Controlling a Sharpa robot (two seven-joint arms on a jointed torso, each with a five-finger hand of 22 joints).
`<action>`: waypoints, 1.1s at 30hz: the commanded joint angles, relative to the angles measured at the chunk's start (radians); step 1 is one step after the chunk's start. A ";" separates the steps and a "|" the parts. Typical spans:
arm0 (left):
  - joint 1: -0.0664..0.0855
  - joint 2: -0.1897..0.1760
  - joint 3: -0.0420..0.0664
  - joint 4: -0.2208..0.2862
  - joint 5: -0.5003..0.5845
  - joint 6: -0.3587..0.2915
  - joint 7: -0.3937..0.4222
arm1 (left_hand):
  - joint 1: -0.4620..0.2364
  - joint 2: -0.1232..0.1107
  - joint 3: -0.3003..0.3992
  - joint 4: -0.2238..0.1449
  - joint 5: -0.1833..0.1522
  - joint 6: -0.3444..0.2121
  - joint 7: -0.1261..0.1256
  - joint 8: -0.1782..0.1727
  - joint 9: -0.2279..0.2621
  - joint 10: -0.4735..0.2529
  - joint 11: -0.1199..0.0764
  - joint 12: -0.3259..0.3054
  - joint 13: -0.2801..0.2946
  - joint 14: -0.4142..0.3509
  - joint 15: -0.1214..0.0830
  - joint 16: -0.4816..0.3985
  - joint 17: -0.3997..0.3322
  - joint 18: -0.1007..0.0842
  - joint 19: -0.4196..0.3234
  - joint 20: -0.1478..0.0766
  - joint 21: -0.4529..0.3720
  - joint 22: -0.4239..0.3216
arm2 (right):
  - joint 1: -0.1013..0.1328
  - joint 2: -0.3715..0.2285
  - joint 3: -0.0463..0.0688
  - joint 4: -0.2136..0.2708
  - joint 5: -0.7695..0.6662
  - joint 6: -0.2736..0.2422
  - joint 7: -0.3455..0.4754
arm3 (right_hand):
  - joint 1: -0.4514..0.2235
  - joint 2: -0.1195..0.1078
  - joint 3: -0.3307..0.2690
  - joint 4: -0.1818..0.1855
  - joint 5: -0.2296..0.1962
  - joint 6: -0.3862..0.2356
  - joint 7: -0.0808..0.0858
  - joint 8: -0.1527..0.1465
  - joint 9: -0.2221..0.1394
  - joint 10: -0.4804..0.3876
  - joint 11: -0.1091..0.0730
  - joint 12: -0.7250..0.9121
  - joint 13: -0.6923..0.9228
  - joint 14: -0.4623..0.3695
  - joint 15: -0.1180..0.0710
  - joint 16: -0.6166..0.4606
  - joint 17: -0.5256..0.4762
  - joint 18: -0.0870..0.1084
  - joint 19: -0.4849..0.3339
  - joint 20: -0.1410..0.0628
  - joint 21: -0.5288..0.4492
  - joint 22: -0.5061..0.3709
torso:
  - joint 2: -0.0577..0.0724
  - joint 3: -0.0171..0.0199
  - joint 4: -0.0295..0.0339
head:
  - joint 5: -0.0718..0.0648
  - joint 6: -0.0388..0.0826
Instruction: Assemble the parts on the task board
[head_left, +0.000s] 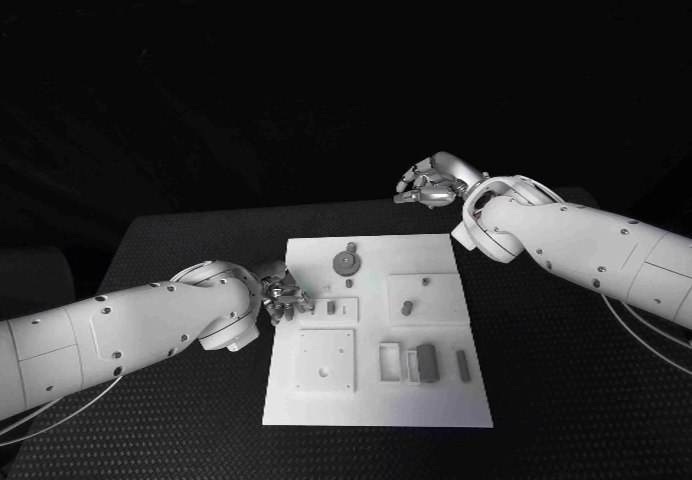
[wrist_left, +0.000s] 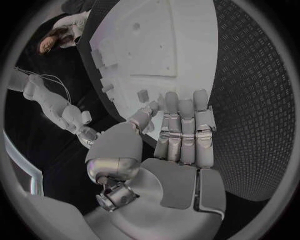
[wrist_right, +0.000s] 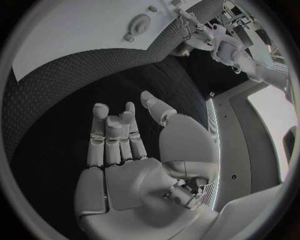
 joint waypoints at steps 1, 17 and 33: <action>-0.002 -0.003 0.000 -0.005 0.046 -0.012 0.018 | 0.013 0.014 0.006 -0.001 0.004 0.011 -0.006 0.007 0.053 0.026 -0.022 0.006 0.001 0.008 -0.001 0.005 -0.001 0.017 0.001 -0.006 0.005 0.026 | -0.001 0.002 0.000 0.000 0.000 0.012 0.010 | -0.002 0.005 -0.003 0.000 0.006 0.001 0.006 -0.004 -0.001 -0.008 0.001 0.006 -0.002 -0.008 -0.002 -0.001 -0.002 0.016 -0.006 0.001 -0.006 0.015 | 0.000 0.0009 -0.0006 | 0.001 0.001; 0.002 0.011 0.036 -0.071 0.076 0.174 0.021 | 0.021 0.004 0.004 -0.002 0.108 0.013 -0.012 0.016 0.099 0.029 -0.028 0.029 0.016 0.009 -0.008 0.036 -0.001 0.014 -0.006 -0.013 0.044 0.027 | -0.001 0.001 0.000 -0.002 0.000 0.015 0.010 | -0.002 0.005 -0.003 -0.001 0.006 0.001 0.006 -0.005 -0.001 -0.008 0.001 0.006 -0.002 -0.008 -0.002 -0.001 -0.002 0.016 -0.006 0.001 -0.006 0.015 | 0.000 0.0017 -0.0004 | 0.000 -0.002; 0.022 0.060 0.045 -0.109 0.036 0.280 -0.009 | 0.022 0.001 0.003 -0.002 0.131 0.013 -0.015 0.018 0.125 0.026 -0.031 0.053 0.027 0.007 -0.012 0.061 0.000 0.012 -0.014 -0.018 0.071 0.027 | -0.001 0.007 0.000 -0.006 0.000 0.017 0.010 | -0.002 0.005 -0.003 -0.001 0.006 0.001 0.006 -0.005 -0.001 -0.008 0.001 0.006 -0.003 -0.008 -0.002 0.000 -0.002 0.016 -0.006 0.001 -0.006 0.015 | 0.000 0.0017 -0.0010 | -0.003 -0.005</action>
